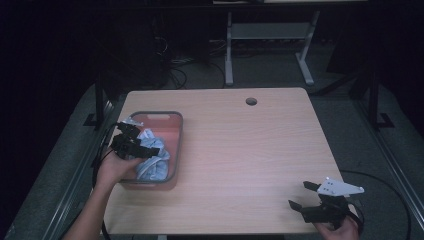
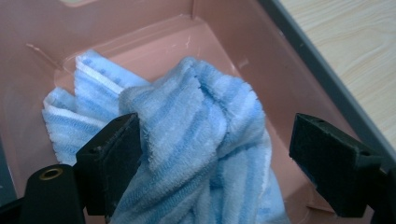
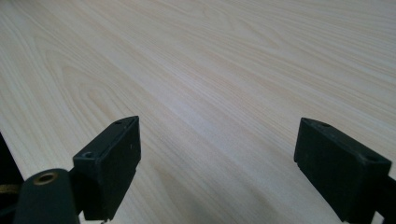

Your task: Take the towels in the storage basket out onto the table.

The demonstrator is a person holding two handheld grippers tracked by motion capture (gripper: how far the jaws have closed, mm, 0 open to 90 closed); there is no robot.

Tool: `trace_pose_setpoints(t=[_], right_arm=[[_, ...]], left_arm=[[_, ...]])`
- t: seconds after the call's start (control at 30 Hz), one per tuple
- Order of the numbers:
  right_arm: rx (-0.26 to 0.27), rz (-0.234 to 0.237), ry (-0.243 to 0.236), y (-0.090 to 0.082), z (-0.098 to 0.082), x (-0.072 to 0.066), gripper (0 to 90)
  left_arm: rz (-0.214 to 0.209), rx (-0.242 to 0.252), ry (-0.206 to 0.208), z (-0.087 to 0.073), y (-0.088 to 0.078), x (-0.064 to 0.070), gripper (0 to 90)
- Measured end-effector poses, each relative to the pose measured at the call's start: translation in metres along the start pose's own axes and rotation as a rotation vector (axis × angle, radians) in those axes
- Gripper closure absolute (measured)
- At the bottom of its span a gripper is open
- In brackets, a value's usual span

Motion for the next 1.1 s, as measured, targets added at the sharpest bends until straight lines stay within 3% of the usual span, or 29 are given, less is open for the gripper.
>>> trace_pose_setpoints(t=[0.1,0.4,0.67,0.97,1.1], right_arm=[[0.001,0.002,0.001,0.000,0.000,0.000,14.2],[-0.002,0.013,-0.002,0.001,0.000,-0.002,14.2],[-0.005,0.020,-0.005,0.002,0.001,-0.004,14.2],[-0.004,0.028,-0.009,0.003,0.001,-0.005,14.2],[-0.004,0.030,-0.015,0.003,0.002,-0.005,14.3]], left_arm=[[0.025,-0.042,0.005,-0.002,0.005,-0.001,16.7],[0.045,-0.102,-0.001,-0.004,0.017,-0.002,16.8],[0.056,-0.131,0.006,-0.006,0.021,0.000,16.8],[0.090,-0.225,0.022,-0.007,0.032,-0.002,19.7],[0.084,-0.262,0.037,-0.007,0.038,0.000,23.4]])
Point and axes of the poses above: each handheld gripper's, and its own axes: y roughly forward along the jaws, z roughly out of its top, x roughly to its right, the point moved 4 cm from there along y, roughly forward along the jaws, and after that the axes turned 10 degrees about x, right-handed, at the moved point
